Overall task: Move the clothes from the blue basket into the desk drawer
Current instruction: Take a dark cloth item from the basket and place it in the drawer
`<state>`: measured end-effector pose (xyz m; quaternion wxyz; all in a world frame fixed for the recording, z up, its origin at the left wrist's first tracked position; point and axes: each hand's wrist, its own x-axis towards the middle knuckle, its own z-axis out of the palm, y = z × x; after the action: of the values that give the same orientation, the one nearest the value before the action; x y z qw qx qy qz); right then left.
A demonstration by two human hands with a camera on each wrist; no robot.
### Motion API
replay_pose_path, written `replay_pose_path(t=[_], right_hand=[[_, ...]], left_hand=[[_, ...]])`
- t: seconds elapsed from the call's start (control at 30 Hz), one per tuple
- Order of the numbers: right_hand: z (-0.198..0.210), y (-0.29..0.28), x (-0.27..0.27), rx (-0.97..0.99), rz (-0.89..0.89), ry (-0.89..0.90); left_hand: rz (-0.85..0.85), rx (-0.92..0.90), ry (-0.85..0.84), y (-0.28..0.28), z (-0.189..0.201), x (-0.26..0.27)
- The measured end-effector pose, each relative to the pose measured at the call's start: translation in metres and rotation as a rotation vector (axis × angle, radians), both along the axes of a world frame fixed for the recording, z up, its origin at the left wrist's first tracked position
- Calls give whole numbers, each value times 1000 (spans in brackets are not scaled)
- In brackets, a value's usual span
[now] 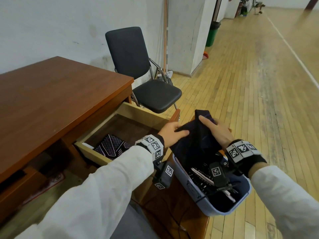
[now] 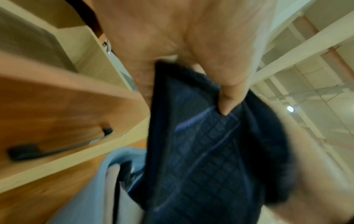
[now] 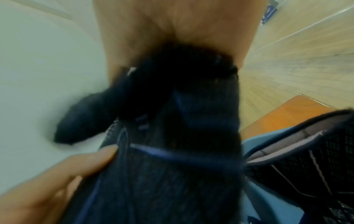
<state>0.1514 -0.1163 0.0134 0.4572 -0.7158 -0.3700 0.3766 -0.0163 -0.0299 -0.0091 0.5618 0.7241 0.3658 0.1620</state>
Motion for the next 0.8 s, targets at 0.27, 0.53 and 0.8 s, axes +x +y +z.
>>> replay_pose_path(t=[0.27, 0.53, 0.8], right_hand=[[-12, 30, -31, -129, 153, 149], [-34, 70, -41, -143, -46, -65], [-27, 96, -49, -195, 4, -127]], left_hand=[[-81, 251, 90, 26, 31, -23], [-102, 81, 475, 60, 16, -86], [343, -2, 418, 102, 1, -138]])
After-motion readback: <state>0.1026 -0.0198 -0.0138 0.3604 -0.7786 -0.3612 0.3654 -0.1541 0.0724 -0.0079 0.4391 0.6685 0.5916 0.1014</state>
